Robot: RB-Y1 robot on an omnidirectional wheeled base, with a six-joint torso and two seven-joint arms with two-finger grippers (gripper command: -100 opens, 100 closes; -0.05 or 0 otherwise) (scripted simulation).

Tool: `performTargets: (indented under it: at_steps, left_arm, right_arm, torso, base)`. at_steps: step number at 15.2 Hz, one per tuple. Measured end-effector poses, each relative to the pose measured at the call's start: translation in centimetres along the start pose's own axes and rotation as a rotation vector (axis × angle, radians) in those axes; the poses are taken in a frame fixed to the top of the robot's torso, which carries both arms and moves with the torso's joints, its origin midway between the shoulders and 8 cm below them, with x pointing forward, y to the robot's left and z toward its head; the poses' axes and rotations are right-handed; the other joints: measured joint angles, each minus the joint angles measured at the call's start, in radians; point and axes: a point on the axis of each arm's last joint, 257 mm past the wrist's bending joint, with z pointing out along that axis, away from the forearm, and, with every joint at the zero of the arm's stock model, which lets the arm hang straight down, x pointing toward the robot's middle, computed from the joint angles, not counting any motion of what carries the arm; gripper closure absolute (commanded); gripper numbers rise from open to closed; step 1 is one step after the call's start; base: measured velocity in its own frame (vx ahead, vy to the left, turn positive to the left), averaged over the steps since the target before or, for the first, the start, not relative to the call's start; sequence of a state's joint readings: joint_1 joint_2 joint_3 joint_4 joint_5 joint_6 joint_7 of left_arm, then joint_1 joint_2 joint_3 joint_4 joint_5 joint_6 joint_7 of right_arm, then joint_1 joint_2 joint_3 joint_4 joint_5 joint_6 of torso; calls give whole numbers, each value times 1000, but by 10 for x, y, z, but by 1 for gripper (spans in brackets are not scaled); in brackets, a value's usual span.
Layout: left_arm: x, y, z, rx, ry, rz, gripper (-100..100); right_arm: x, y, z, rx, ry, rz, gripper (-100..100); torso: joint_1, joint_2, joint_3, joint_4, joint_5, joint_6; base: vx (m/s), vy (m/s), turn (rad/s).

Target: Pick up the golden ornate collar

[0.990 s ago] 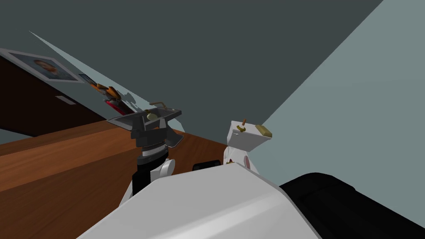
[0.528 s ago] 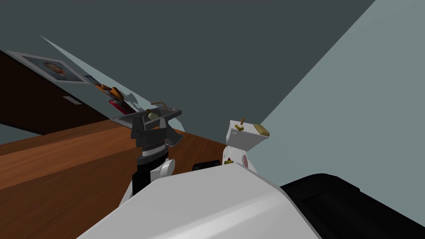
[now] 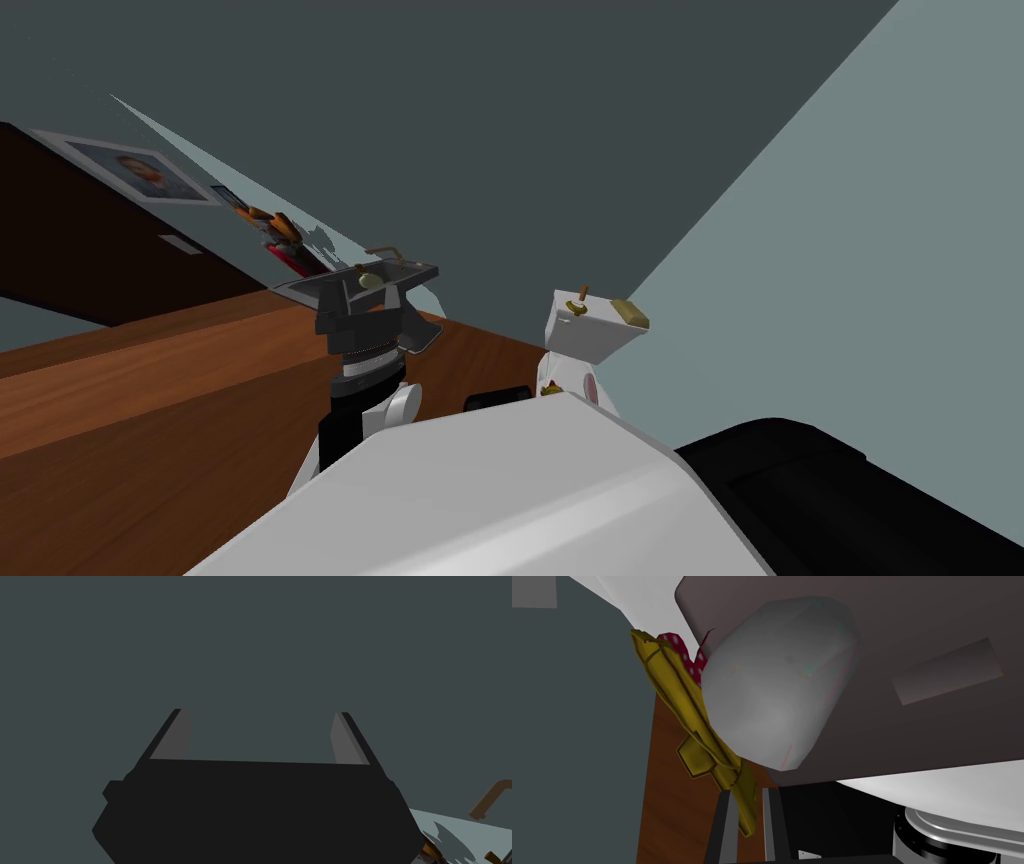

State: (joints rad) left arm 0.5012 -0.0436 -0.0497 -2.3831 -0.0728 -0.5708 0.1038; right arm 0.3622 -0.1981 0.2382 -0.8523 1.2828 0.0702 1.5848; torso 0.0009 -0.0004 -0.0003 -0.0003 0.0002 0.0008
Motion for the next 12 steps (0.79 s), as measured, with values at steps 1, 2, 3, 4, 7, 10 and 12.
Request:
performTargets:
  at_steps: [1,2,3,4,7,10,12]
  left_arm:
    - [0,0,0,0,0,0,0]
    - [0,0,0,0,0,0,0]
    - [0,0,0,0,0,0,0]
    - [0,0,0,0,0,0,0]
    - [0,0,0,0,0,0,0]
    - [0,0,0,0,0,0,0]
    - [0,0,0,0,0,0,0]
  right_arm:
    - [3,2,-2,0,-3,0,100]
    - [4,3,-3,0,-7,1,100]
    - [4,3,-4,0,-8,1,100]
    - [7,5,-6,0,-8,0,100]
    - [18,14,-16,-1,-8,-4,100]
    - [32,24,-30,-2,-15,-15,100]
    - [36,26,-33,-2,-14,-14,100]
  torso:
    - [1,-1,-1,0,0,0]
    - [1,-1,-1,0,0,0]
    - [1,-1,0,0,0,0]
    - [1,-1,0,0,0,0]
    - [3,-2,-1,0,1,0]
    - [4,-2,-1,0,1,0]
    - [3,-2,-1,0,1,0]
  base:
    - [35,35,-32]
    - [21,25,-4]
    - [38,40,-13]
    - [44,53,-28]
    - [59,55,-31]
    - [67,68,-32]
    - [25,26,-4]
